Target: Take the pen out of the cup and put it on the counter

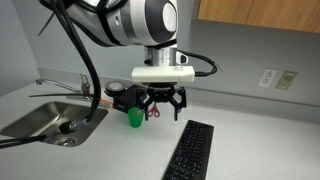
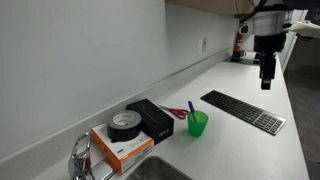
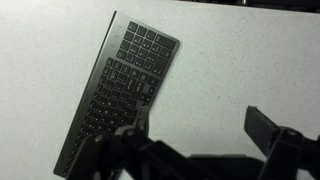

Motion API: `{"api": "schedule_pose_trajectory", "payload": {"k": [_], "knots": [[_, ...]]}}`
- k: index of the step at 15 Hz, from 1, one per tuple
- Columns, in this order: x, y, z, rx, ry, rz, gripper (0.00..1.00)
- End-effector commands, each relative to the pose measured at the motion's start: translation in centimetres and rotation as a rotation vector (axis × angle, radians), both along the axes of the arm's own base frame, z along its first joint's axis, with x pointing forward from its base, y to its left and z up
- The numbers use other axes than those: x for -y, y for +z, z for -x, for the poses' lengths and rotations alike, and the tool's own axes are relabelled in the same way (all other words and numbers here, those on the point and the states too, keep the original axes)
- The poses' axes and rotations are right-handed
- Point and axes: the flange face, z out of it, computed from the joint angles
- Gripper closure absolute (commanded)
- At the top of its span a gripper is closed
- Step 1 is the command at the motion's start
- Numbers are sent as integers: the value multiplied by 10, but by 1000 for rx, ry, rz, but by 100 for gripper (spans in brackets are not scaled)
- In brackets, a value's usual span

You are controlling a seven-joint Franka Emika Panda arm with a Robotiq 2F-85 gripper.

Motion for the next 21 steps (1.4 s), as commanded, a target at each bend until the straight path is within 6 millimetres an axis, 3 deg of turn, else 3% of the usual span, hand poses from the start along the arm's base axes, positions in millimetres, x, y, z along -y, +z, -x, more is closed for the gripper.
{"api": "schedule_pose_trajectory", "payload": {"k": [1,6,9,16,17,18,21], "knots": [[0,0,0,-1,0,0,0],[-5,1,-11,62,-19,-2,0],[-24,-2,-40,161,-49,-29,0],[-80,-33,-110,317,-80,-112,0],[-82,-35,-111,307,-76,-110,0],[-79,-33,-97,289,-51,-96,0],[-83,-41,-106,283,-54,-95,0]]}}
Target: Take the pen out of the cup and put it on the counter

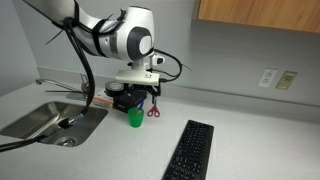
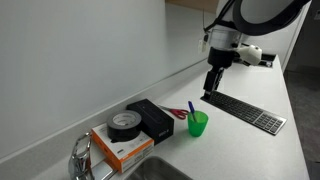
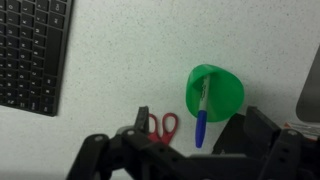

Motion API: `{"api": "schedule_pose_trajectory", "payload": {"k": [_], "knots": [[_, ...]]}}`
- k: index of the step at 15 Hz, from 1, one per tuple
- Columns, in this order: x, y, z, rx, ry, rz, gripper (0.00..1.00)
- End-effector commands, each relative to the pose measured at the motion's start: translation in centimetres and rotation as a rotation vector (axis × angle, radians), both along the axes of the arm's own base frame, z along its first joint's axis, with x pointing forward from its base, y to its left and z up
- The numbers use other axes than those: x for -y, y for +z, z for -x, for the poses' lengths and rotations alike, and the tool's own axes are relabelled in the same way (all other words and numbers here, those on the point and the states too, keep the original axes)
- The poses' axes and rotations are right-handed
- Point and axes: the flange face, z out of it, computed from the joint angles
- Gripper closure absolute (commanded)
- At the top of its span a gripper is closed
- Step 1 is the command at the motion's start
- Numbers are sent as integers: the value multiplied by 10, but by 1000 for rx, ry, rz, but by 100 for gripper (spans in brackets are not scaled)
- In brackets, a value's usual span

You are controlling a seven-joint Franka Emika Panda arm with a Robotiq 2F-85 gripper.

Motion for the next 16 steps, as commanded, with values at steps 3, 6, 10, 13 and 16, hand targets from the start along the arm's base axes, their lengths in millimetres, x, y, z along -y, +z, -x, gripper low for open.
{"api": "schedule_pose_trajectory", "payload": {"k": [3,6,10,13,16], "knots": [[-1,-2,-6,16,-14,-7,0],[-7,-17,-18,23,-30,-7,0],[-16,-34,-31,49,-37,1,0],[-22,-44,-40,71,-42,3,0],[-24,-49,-46,88,-48,5,0]]}}
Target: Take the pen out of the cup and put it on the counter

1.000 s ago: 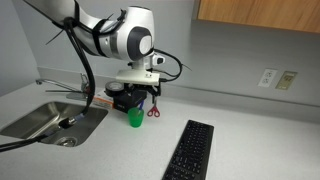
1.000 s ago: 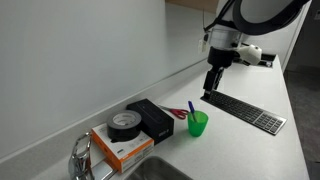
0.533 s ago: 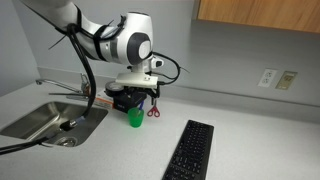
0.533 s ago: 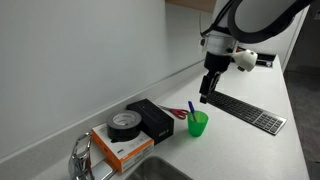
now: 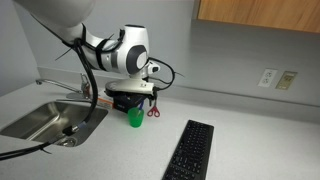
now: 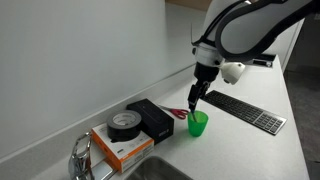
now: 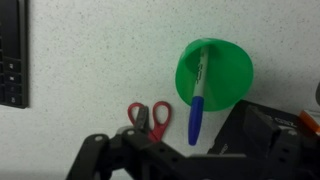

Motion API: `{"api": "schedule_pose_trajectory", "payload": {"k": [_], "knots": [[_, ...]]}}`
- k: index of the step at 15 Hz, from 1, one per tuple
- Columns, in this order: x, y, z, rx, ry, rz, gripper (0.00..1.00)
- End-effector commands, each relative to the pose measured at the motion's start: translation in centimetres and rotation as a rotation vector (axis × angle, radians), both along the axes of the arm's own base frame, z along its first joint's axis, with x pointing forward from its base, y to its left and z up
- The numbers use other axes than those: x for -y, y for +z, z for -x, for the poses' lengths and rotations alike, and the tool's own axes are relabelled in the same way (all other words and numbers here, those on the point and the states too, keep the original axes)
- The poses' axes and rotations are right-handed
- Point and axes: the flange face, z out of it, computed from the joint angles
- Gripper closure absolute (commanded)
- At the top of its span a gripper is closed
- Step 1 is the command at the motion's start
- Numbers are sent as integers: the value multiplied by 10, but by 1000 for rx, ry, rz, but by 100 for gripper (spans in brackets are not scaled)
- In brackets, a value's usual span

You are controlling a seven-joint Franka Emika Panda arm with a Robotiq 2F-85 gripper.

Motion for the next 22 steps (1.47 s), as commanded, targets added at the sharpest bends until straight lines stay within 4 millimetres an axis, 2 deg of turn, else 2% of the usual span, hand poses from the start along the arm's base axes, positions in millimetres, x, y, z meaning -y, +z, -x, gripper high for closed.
{"api": "schedule_pose_trajectory", "payload": {"k": [1,2,4,13,15,17,22], "knots": [[-4,-4,-14,29,-24,-1,1],[-5,-6,-16,30,-27,-3,23],[-5,-8,-17,28,-30,-4,27],[-2,-1,-21,41,-34,-2,97],[-2,4,-18,40,-35,0,100],[-3,11,-12,20,-28,-10,97],[-7,59,19,85,16,-31,97]]}}
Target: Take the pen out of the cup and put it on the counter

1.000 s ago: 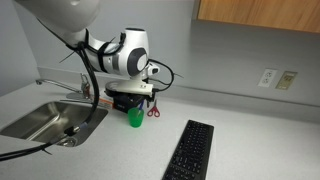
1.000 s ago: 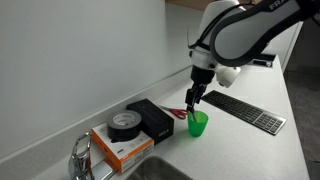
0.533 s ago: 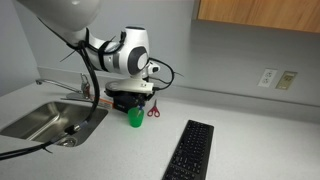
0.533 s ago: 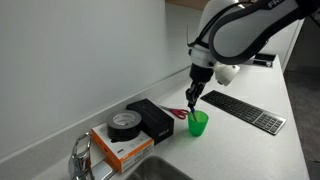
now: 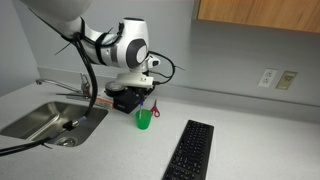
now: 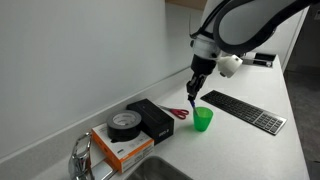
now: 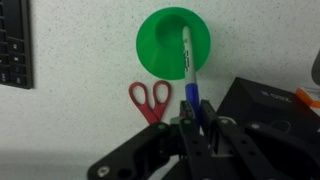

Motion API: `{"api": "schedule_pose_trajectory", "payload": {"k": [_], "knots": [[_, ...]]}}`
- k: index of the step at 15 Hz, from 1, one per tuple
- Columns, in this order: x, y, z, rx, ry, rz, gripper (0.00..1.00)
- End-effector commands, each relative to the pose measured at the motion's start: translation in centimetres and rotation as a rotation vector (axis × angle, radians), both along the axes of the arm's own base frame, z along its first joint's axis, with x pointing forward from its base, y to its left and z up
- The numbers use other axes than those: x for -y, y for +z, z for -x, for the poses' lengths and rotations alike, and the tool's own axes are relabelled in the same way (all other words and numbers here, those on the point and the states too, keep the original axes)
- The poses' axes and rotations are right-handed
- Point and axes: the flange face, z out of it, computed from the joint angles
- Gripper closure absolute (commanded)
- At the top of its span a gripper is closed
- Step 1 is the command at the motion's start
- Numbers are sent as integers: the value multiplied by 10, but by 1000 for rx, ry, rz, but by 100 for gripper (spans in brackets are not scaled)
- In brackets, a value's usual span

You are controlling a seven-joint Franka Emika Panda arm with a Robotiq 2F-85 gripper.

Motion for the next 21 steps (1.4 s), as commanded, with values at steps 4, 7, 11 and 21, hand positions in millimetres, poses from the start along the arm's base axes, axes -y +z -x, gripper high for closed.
{"api": "schedule_pose_trajectory", "payload": {"k": [4,7,11,21], "knots": [[-20,81,68,42,151,-82,97],[-42,86,88,-73,266,-150,97],[-68,36,77,-261,293,-149,97],[-66,-106,29,-557,250,-142,95]]}}
